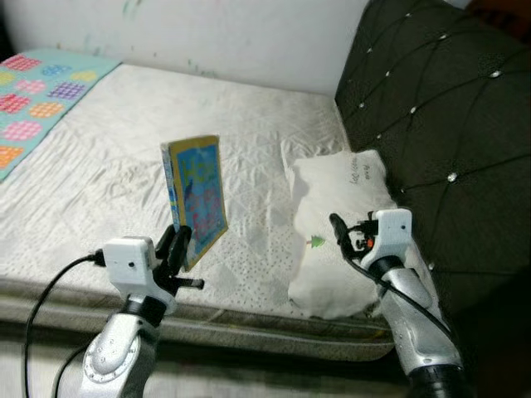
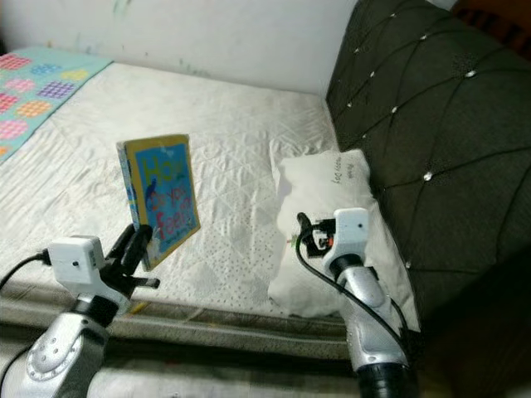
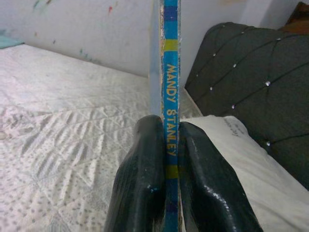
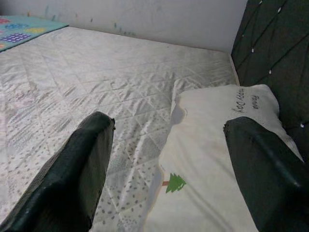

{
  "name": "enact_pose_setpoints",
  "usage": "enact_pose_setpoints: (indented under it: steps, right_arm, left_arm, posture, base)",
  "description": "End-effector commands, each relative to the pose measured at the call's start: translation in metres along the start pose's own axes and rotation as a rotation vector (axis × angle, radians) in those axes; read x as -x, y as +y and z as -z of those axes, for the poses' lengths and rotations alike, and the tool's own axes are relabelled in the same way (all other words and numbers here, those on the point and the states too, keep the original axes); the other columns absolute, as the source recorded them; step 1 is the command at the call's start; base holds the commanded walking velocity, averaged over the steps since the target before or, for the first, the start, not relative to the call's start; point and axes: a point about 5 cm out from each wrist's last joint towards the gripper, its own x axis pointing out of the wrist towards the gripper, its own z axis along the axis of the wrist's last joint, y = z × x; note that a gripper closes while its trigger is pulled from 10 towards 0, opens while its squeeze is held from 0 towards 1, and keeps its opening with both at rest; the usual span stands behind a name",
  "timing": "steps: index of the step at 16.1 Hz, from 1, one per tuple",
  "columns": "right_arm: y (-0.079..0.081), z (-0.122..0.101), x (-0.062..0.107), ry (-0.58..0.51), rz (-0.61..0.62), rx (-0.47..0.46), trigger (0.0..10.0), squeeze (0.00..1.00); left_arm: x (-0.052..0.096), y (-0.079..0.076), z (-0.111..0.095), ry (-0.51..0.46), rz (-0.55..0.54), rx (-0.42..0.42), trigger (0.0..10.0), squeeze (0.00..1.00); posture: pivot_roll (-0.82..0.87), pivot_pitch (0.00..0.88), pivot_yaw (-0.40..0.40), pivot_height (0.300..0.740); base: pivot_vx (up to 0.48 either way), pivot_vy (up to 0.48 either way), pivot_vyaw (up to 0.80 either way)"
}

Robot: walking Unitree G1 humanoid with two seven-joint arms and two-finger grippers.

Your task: Clean up the room

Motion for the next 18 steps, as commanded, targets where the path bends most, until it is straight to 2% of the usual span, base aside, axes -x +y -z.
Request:
enact_pose_setpoints:
  steps: [1,18]
  right_arm:
    - [-0.0047,0.0008,0.0014,0.006,0.019,-0.009,10.0,0.0]
    - [-0.0039,0.0012,0.0023,0.007,0.013,0.009,10.0,0.0]
  left_arm:
    - [-0.0023,-0.0066,-0.0099,-0.056,0.04,0.005,10.0,0.0]
    - [-0.0022,-0.0073,-0.0097,-0.053,0.047,0.007,10.0,0.0]
  posture:
    - [0.02,0.073,-0.101,0.74]
    - [0.02,0.078,-0.101,0.74]
  base:
    - [0.36,0.0,0.0]
    - [0.27,0.0,0.0]
